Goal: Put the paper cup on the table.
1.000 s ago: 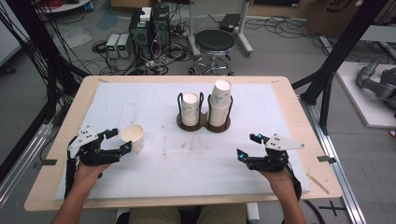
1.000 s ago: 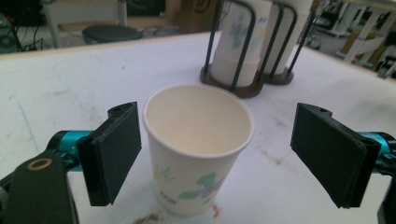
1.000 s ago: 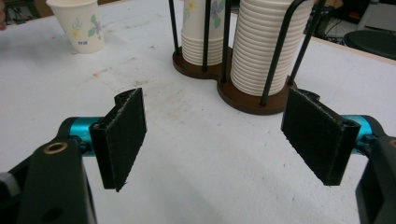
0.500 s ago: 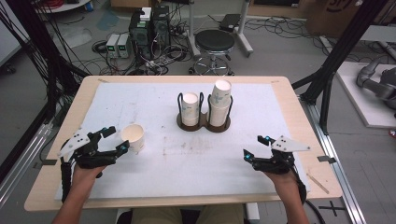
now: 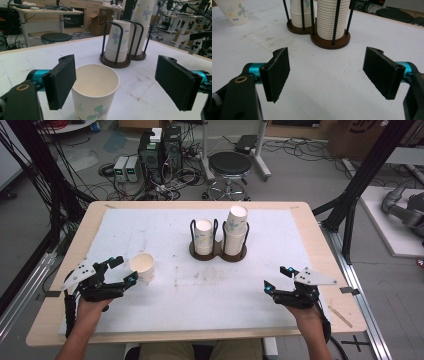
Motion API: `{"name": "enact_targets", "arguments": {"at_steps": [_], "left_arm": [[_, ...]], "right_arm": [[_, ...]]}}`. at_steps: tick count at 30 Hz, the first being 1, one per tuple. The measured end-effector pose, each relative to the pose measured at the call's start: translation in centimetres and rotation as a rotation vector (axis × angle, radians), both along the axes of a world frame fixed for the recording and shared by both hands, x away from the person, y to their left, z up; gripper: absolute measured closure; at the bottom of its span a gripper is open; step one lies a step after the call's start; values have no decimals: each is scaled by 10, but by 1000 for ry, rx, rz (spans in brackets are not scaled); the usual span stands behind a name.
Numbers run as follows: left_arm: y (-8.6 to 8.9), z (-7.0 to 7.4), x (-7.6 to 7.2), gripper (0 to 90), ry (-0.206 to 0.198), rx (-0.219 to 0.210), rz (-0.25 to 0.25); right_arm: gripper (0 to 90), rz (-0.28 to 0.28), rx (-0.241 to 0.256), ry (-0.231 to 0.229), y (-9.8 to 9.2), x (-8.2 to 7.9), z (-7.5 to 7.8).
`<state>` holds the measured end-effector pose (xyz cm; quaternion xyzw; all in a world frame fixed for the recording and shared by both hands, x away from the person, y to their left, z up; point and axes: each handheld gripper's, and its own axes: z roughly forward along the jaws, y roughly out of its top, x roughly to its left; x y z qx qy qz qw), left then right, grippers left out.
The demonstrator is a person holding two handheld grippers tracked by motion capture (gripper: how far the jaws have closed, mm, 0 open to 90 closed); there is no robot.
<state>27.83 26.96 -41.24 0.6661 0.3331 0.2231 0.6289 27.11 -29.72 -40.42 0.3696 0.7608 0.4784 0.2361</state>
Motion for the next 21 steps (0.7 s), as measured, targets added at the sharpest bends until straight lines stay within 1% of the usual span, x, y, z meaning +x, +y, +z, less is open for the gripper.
{"name": "enact_targets", "arguments": {"at_steps": [7, 13, 20, 21], "left_arm": [[0, 0, -1, 173, -2, 5, 4], [1, -1, 0, 173, 0, 4, 9], [3, -1, 1, 173, -6, -11, 26], [4, -1, 2, 173, -7, -9, 31]], "right_arm": [[222, 10, -1, -4, 2, 0, 1], [223, 10, -1, 2, 2, 0, 1], [223, 13, -1, -6, 1, 2, -1], [223, 14, 1, -2, 0, 2, -1]]}}
